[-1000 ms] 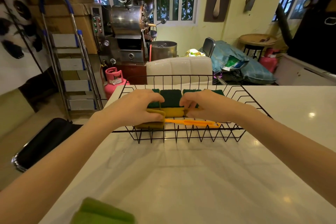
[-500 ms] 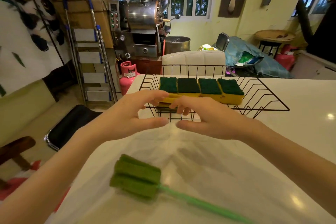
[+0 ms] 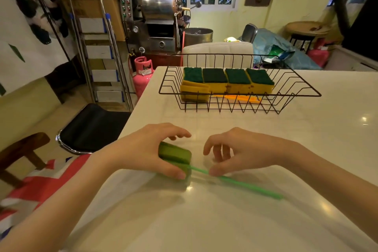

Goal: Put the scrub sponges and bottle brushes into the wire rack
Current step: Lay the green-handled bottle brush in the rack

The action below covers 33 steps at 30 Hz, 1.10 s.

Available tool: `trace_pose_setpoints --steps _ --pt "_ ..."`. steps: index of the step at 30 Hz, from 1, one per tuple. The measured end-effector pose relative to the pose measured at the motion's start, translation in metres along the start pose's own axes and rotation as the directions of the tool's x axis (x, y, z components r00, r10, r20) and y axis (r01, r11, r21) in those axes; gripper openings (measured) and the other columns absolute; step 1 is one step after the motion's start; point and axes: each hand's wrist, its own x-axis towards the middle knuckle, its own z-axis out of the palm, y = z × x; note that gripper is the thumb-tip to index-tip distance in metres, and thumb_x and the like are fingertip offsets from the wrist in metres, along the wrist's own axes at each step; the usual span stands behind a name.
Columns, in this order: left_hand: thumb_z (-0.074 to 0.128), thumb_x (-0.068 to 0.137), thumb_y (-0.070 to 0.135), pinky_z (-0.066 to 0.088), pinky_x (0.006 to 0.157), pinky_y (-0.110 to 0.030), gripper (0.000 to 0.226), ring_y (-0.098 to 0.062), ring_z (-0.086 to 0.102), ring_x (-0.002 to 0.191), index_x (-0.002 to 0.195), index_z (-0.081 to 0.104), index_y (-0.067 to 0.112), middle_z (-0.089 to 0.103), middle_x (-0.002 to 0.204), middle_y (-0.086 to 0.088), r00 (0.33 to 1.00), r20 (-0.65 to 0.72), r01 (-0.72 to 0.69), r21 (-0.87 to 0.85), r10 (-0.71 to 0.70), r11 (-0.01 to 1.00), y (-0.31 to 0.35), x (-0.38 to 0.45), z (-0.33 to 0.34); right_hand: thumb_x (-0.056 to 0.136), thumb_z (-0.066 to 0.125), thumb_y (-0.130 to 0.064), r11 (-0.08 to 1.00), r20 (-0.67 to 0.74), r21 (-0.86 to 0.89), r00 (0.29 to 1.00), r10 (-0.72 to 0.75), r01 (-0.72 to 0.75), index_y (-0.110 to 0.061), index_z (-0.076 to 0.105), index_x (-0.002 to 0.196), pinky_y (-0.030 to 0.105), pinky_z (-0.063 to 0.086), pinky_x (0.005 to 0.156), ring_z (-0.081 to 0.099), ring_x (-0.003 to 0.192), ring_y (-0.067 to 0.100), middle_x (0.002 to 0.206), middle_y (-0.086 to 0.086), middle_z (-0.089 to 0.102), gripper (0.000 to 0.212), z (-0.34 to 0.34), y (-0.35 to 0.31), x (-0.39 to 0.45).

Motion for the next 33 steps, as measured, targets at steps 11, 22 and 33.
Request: trace_pose_setpoints --steps 11,22,33 --pt "0.074 0.066 0.041 0.041 0.08 -0.011 0.049 0.002 0.048 0.099 0.106 0.048 0.045 0.048 0.1 0.031 1.0 -0.003 0.001 0.024 -0.001 1.0 0.002 0.014 0.002 0.083 0.06 -0.028 0.999 -0.002 -0.037 1.0 0.006 -0.006 -0.026 0.061 0.105 0.03 0.047 0.071 0.054 0.078 0.014 0.081 -0.007 0.055 0.023 0.003 0.005 -0.004" --pt "0.071 0.063 0.049 0.043 0.073 -0.012 0.051 0.002 0.051 0.094 0.109 0.05 0.043 0.051 0.097 0.027 0.97 -0.22 -0.096 0.027 0.1 0.995 0.026 0.059 -0.036 0.082 0.062 -0.033 0.994 -0.289 -0.104 0.957 0.002 -0.034 -0.028 0.065 0.102 0.031 0.05 0.07 0.059 0.08 0.014 0.088 -0.003 0.065 0.021 -0.068 0.041 -0.013" --pt "0.071 0.066 0.044 0.048 0.078 -0.024 0.057 -0.011 0.054 0.095 0.118 0.052 0.028 0.057 0.105 0.007 0.929 -0.369 -0.015 0.022 0.022 1.0 0.036 0.141 -0.086 0.084 0.06 -0.027 0.998 -0.611 -0.049 0.791 -0.01 -0.025 -0.024 0.069 0.102 0.027 0.046 0.074 0.053 0.08 0.006 0.079 -0.022 0.052 0.021 -0.124 0.098 0.026"
